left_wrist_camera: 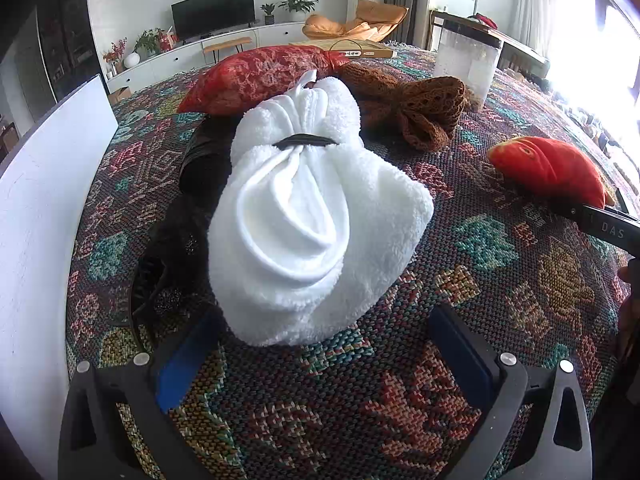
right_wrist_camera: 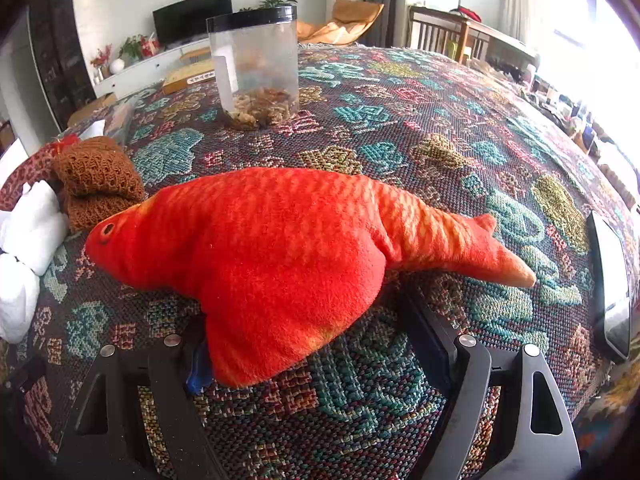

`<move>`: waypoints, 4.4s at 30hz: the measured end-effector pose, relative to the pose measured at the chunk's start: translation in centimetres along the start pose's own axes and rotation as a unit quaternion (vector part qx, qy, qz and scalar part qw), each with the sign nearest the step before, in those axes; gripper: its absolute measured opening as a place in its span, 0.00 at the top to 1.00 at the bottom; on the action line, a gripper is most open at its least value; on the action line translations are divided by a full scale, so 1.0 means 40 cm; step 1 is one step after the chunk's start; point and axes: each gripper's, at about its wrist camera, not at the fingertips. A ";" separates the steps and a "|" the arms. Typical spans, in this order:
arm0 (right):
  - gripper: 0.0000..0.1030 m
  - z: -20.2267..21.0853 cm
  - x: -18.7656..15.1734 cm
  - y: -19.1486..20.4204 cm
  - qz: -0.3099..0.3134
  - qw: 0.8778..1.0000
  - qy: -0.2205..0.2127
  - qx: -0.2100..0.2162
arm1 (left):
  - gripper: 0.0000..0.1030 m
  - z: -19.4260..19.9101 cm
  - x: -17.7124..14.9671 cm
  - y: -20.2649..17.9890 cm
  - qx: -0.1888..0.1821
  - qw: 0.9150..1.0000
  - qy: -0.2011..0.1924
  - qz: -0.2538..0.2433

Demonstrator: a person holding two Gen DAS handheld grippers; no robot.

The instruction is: Organize soft objects

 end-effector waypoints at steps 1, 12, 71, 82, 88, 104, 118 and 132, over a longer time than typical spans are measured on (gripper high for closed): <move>0.20 0.000 0.000 0.000 0.000 1.000 0.000 0.000 | 0.00 0.000 0.000 0.000 0.000 1.000 0.000 0.000; 0.20 0.000 0.000 0.000 0.000 1.000 0.000 0.000 | 0.00 0.000 0.000 0.000 0.000 1.000 0.000 0.000; 0.18 -0.001 0.004 0.003 -0.002 1.000 0.000 0.003 | 0.54 0.090 0.166 -0.067 -0.022 0.998 0.059 -0.025; 0.18 -0.001 0.005 0.003 -0.002 1.000 0.000 0.004 | 0.07 0.063 0.056 -0.116 -0.020 0.995 0.081 -0.055; 0.18 -0.001 0.004 0.003 -0.003 1.000 0.000 0.007 | 0.08 -0.003 0.086 -0.096 0.007 0.996 0.084 -0.027; 0.20 0.187 0.092 0.160 0.116 0.974 -0.044 0.189 | 0.52 0.110 -0.060 0.052 -0.053 0.996 0.040 0.059; 0.50 -0.089 0.253 0.406 0.229 0.964 0.084 0.106 | 0.52 0.127 -0.103 0.083 -0.074 0.993 0.040 0.082; 0.34 -0.013 0.023 0.100 -0.109 0.895 0.256 0.349 | 0.45 0.125 -0.096 0.115 -0.076 0.991 0.041 0.104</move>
Point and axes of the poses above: each gripper's, at about its wrist camera, not at the fingertips, and z roughly against the way its jaws point, y to its left, x to its top
